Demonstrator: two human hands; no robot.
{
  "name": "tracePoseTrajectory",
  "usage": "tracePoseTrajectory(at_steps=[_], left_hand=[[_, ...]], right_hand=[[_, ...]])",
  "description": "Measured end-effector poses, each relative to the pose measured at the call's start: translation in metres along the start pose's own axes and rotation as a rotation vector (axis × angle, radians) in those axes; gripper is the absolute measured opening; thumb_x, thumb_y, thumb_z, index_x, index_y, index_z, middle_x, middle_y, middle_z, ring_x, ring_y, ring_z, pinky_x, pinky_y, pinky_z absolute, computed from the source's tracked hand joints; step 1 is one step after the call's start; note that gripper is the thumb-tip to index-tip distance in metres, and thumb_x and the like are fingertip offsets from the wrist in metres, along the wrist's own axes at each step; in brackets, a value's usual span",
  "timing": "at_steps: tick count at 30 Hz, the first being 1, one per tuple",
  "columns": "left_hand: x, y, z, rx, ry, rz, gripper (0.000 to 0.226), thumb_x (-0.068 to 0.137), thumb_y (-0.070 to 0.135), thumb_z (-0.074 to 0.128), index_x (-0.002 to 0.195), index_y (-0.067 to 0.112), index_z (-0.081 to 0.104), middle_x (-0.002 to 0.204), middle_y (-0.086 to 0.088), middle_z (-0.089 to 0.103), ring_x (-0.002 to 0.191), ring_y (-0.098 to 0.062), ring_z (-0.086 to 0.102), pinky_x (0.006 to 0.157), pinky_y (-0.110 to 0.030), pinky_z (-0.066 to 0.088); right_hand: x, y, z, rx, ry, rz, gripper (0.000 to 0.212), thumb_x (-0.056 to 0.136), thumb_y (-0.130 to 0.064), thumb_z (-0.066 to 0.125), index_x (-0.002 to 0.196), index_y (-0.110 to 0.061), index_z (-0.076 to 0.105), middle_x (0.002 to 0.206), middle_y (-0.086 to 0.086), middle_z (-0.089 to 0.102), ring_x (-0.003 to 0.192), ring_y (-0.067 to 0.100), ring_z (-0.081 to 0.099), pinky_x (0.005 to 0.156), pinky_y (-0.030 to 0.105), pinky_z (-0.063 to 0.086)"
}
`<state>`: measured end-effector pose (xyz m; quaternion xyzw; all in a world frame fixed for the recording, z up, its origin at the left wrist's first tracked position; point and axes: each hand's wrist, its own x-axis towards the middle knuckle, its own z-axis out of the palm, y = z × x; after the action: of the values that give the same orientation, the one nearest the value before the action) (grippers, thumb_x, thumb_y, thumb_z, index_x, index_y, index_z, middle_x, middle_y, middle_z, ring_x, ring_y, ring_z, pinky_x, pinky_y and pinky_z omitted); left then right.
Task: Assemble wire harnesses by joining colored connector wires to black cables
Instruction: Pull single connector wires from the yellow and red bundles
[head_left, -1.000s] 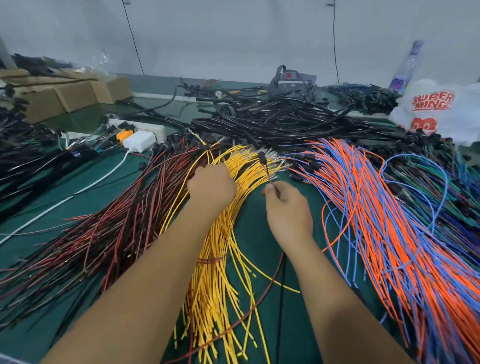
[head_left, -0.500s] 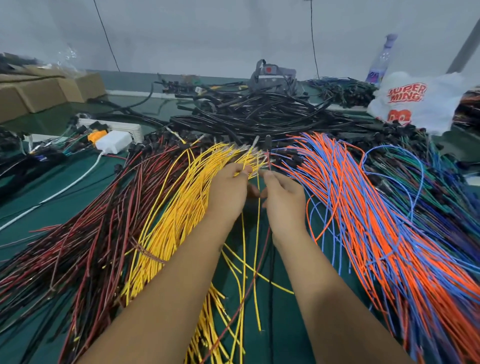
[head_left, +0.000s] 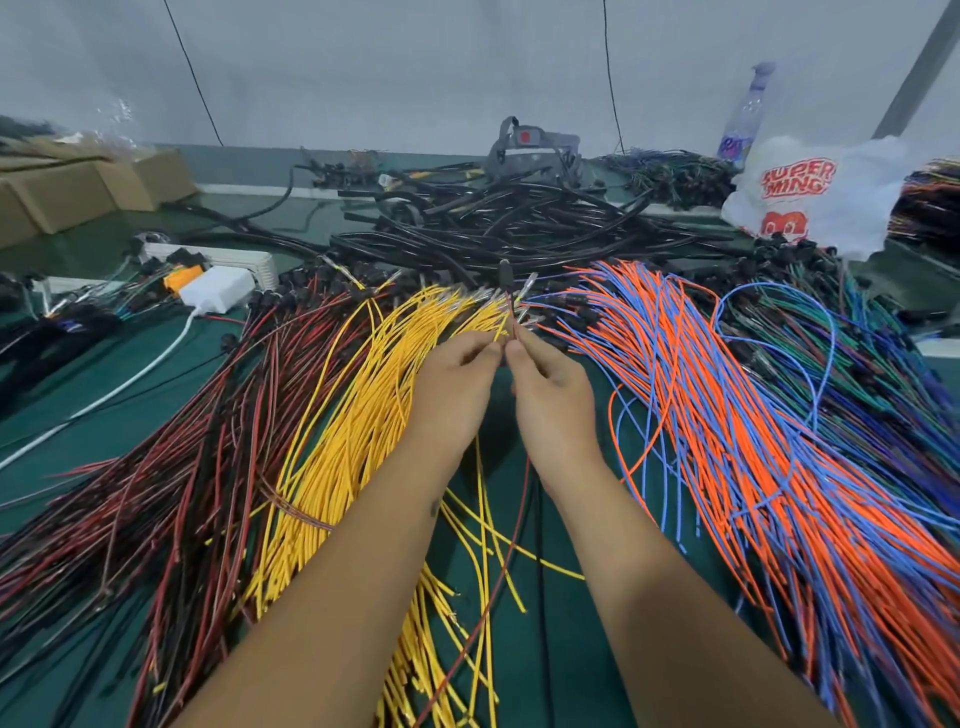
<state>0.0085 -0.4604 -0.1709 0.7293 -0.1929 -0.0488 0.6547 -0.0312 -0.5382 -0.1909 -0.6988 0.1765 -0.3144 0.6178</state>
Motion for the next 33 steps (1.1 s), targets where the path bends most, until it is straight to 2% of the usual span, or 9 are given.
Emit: tracePoseTrajectory(at_steps=[4, 7, 11, 14, 16, 18, 23, 26, 33], left_hand=[[0.001, 0.001, -0.004, -0.148, -0.028, -0.061, 0.018, 0.092, 0.018, 0.060, 0.086, 0.030, 0.072, 0.091, 0.014, 0.071, 0.086, 0.011, 0.061, 0.074, -0.011, 0.042], [0.002, 0.001, -0.006, -0.173, -0.065, -0.063, 0.021, 0.096, 0.018, 0.053, 0.093, 0.022, 0.074, 0.099, 0.005, 0.073, 0.097, -0.001, 0.063, 0.080, -0.014, 0.042], [0.005, -0.003, -0.006, -0.133, -0.011, -0.046, 0.022, 0.097, 0.018, 0.052, 0.084, 0.014, 0.070, 0.080, -0.002, 0.067, 0.076, -0.005, 0.059, 0.070, -0.018, 0.046], [0.005, -0.003, -0.009, -0.129, 0.015, 0.038, 0.020, 0.095, 0.014, 0.055, 0.081, 0.013, 0.069, 0.069, 0.003, 0.062, 0.066, -0.004, 0.056, 0.063, -0.018, 0.046], [0.003, -0.001, -0.010, -0.045, -0.005, 0.132, 0.017, 0.093, 0.012, 0.058, 0.083, 0.016, 0.071, 0.074, -0.002, 0.066, 0.072, -0.008, 0.058, 0.068, -0.022, 0.047], [0.000, 0.001, -0.008, 0.061, -0.070, 0.198, 0.018, 0.092, 0.010, 0.060, 0.081, 0.019, 0.072, 0.073, -0.001, 0.066, 0.070, -0.008, 0.057, 0.069, -0.024, 0.046], [-0.004, 0.002, -0.001, 0.125, -0.142, 0.175, 0.017, 0.092, 0.009, 0.060, 0.079, 0.010, 0.071, 0.062, 0.003, 0.060, 0.054, -0.009, 0.056, 0.057, -0.019, 0.046], [-0.006, 0.004, -0.002, 0.048, -0.198, 0.089, 0.017, 0.095, 0.009, 0.056, 0.085, 0.010, 0.070, 0.065, -0.001, 0.061, 0.051, -0.018, 0.061, 0.052, -0.024, 0.052], [-0.009, 0.003, -0.002, 0.043, -0.366, -0.038, 0.028, 0.102, 0.019, 0.042, 0.083, 0.017, 0.063, 0.052, 0.008, 0.049, 0.041, -0.010, 0.046, 0.041, -0.018, 0.038]], right_hand=[[-0.002, -0.001, 0.002, -0.012, -0.054, -0.030, 0.035, 0.099, -0.027, 0.049, 0.133, -0.033, 0.058, 0.128, -0.014, 0.061, 0.113, -0.006, 0.051, 0.085, 0.006, 0.033], [-0.002, 0.000, -0.001, -0.387, -0.043, -0.116, 0.041, 0.101, -0.028, 0.044, 0.141, -0.040, 0.045, 0.111, 0.000, 0.051, 0.108, 0.015, 0.043, 0.084, 0.019, 0.032], [-0.007, -0.004, 0.000, -0.835, -0.037, -0.267, 0.052, 0.096, -0.032, 0.044, 0.144, -0.050, 0.033, 0.128, -0.002, 0.036, 0.118, 0.017, 0.024, 0.097, 0.033, 0.016], [-0.008, -0.009, 0.001, -0.415, -0.192, -0.097, 0.062, 0.075, -0.039, 0.048, 0.136, -0.052, 0.043, 0.118, -0.012, 0.039, 0.113, 0.006, 0.025, 0.100, 0.026, 0.016], [-0.005, -0.014, -0.001, 0.020, -0.158, 0.017, 0.038, 0.076, -0.034, 0.057, 0.110, -0.050, 0.064, 0.116, -0.007, 0.050, 0.112, 0.008, 0.041, 0.100, 0.025, 0.031], [-0.001, -0.016, -0.005, 0.221, -0.052, 0.034, 0.013, 0.087, -0.023, 0.063, 0.095, -0.026, 0.074, 0.105, 0.004, 0.062, 0.092, 0.009, 0.056, 0.081, 0.021, 0.042], [0.006, -0.009, -0.018, 0.210, 0.148, 0.016, 0.027, 0.095, -0.015, 0.060, 0.072, -0.001, 0.062, 0.065, 0.003, 0.046, 0.063, 0.009, 0.038, 0.057, 0.022, 0.031], [0.005, -0.011, -0.018, 0.319, 0.108, 0.094, 0.022, 0.099, -0.012, 0.052, 0.086, -0.004, 0.068, 0.050, -0.013, 0.043, 0.047, 0.003, 0.037, 0.046, 0.016, 0.032], [0.007, -0.011, -0.020, 0.403, 0.073, 0.080, 0.029, 0.102, -0.014, 0.045, 0.093, -0.021, 0.071, 0.050, -0.015, 0.038, 0.045, 0.001, 0.035, 0.046, 0.014, 0.031]])
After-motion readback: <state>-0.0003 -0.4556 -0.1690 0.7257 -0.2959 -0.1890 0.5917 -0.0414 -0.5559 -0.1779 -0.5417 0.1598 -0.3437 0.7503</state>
